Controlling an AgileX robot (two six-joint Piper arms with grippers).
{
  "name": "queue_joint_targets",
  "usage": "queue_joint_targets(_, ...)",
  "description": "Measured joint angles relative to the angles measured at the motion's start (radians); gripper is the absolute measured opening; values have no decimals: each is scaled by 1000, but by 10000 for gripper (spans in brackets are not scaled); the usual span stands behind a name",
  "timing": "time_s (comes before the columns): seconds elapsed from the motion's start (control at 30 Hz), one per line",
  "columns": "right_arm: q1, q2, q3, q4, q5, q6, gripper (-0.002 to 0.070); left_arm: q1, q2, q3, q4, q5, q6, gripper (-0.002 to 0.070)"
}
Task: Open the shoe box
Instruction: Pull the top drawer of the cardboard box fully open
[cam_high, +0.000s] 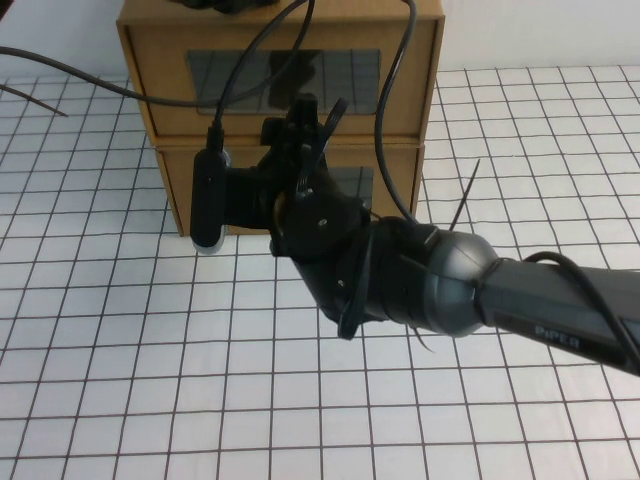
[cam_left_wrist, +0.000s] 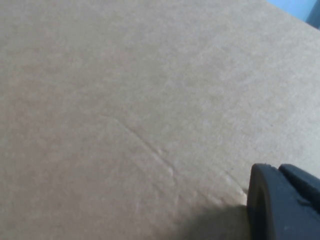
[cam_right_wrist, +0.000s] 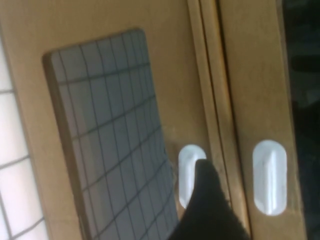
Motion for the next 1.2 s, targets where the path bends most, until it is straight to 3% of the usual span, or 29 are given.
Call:
queue_joint_targets(1.03, -64, 70, -69, -11, -90, -4, 370, 0, 0, -2, 0, 2, 0, -4)
queue_joint_targets(1.2, -64, 70, -70, -11, -90, -4, 337, 0, 0, -2, 0, 4, -2, -4)
